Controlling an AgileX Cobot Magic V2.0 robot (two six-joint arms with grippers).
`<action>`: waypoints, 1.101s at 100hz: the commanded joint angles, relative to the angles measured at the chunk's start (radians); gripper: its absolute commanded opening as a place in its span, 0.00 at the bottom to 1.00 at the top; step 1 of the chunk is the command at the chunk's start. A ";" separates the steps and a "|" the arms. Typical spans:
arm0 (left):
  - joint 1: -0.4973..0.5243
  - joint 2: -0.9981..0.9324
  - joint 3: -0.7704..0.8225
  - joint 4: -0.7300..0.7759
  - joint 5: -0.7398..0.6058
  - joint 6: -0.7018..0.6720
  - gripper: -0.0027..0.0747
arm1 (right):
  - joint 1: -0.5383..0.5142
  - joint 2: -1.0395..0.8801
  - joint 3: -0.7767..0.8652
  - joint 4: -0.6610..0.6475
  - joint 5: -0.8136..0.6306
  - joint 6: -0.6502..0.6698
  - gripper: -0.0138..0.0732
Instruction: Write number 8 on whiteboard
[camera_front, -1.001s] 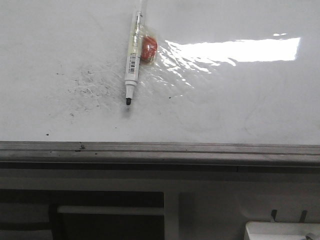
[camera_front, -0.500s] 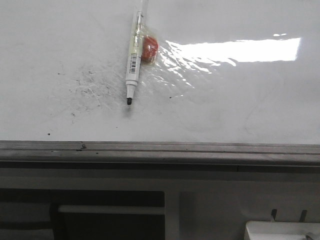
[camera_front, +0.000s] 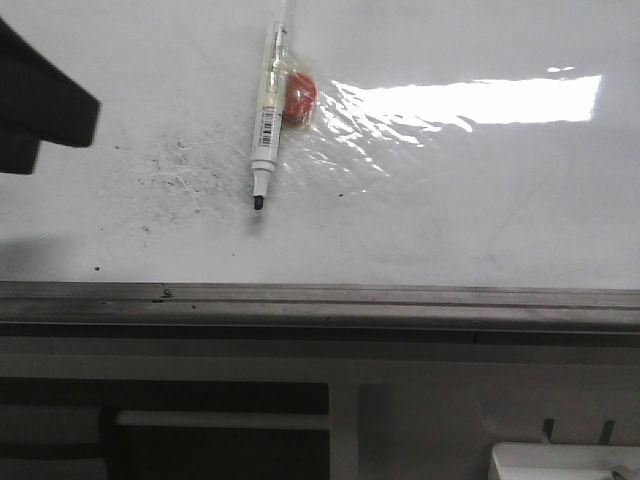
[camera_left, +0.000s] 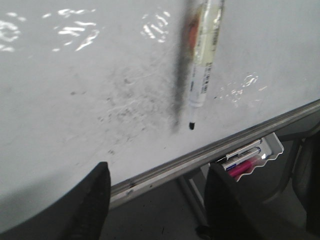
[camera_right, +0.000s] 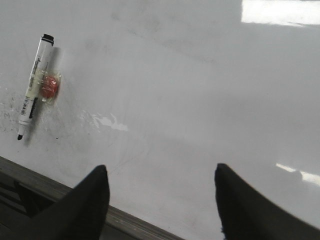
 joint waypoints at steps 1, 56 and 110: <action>-0.092 0.035 -0.047 -0.040 -0.154 0.008 0.54 | 0.000 0.020 -0.037 -0.008 -0.077 -0.011 0.62; -0.258 0.367 -0.215 -0.036 -0.391 0.008 0.53 | 0.003 0.020 -0.037 -0.008 -0.065 -0.011 0.62; -0.252 0.301 -0.222 0.061 -0.135 0.008 0.01 | 0.080 0.020 -0.049 0.059 0.024 -0.032 0.62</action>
